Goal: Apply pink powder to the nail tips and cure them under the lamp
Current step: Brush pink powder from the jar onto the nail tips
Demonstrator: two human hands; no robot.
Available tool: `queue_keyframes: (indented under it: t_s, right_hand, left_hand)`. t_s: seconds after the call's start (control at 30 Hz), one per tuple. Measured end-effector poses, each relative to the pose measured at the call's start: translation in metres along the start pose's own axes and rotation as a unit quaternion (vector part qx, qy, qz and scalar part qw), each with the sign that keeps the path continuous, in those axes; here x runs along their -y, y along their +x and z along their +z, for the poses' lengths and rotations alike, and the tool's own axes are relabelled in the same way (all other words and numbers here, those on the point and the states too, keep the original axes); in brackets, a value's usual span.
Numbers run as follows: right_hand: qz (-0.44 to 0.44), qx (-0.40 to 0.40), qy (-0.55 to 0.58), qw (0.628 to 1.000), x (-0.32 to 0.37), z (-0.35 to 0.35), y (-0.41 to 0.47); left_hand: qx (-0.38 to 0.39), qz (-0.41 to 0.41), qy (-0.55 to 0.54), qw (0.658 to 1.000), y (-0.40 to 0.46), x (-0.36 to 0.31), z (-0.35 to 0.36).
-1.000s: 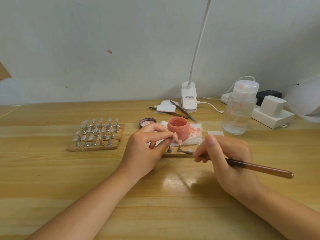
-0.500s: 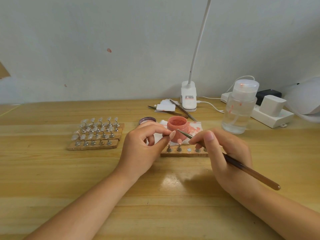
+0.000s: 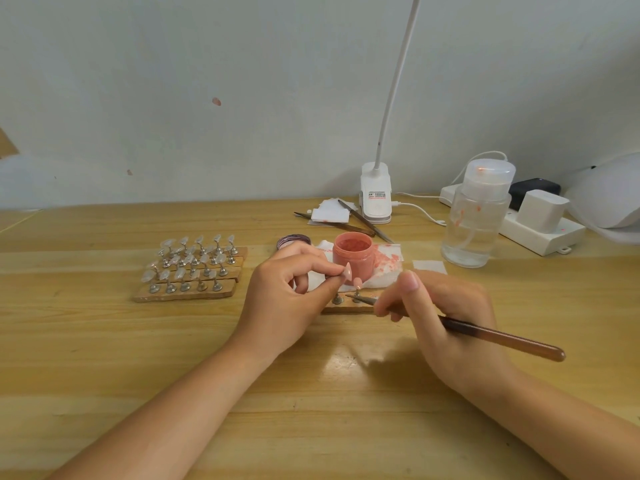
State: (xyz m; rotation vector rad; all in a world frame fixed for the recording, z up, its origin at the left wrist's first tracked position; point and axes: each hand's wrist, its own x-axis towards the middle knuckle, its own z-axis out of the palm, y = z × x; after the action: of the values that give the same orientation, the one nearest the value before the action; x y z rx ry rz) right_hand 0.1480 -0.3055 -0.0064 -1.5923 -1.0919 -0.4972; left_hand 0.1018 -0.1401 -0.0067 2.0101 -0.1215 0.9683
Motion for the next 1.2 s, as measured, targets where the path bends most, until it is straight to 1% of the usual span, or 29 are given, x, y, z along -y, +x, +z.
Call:
queue_keyframes:
  t_s: [0.13,0.27,0.37,0.43,0.53,0.67,0.8,0.93,1.03,1.1,1.2]
  right_hand:
    - [0.0,-0.023,-0.027,0.999,0.0004,0.0009,0.0016]
    - [0.008,-0.012,0.018,1.0,-0.0022,-0.0007,-0.0012]
    - [0.004,-0.031,-0.016,0.999,0.0,0.0005,0.0005]
    - [0.01,-0.021,-0.021,1.0,-0.0001,0.0008,0.0012]
    - [-0.001,-0.011,0.004,1.0,-0.001,-0.0002,-0.0007]
    - [0.001,-0.029,-0.035,0.999,-0.0014,0.0013,0.0013]
    - [0.006,-0.009,0.016,1.0,-0.0025,-0.0002,-0.0017]
    - [0.013,-0.03,-0.025,0.999,-0.0011,0.001,0.0014]
    - [0.017,-0.008,0.01,1.0,-0.0028,-0.0002,-0.0007]
    - [0.001,-0.014,0.024,1.0,-0.0027,-0.0013,-0.0023]
    - [-0.003,-0.037,-0.016,0.999,-0.0012,-0.0003,0.0013]
  left_hand:
    - [0.001,0.005,0.002,1.0,-0.0001,-0.0017,0.0]
    - [0.003,-0.001,0.001,1.0,0.0008,-0.0022,-0.0001]
    - [-0.005,0.005,0.001,1.0,0.0006,-0.0026,0.0]
    - [-0.003,0.01,0.002,1.0,0.0003,-0.0024,0.0]
    - [-0.002,0.001,0.005,1.0,0.0008,-0.0009,0.0002]
    - [-0.003,0.0,0.004,1.0,0.0002,-0.0013,0.0001]
    - [-0.001,-0.005,0.005,1.0,0.0006,-0.0011,0.0005]
    - [0.0,-0.006,0.003,1.0,0.0007,-0.0023,0.0005]
    - [0.002,-0.002,-0.002,1.0,0.0007,-0.0036,-0.0003]
    - [0.001,-0.006,-0.001,1.0,0.0012,-0.0038,-0.0004]
    - [0.003,-0.001,0.005,1.0,0.0009,-0.0033,-0.0005]
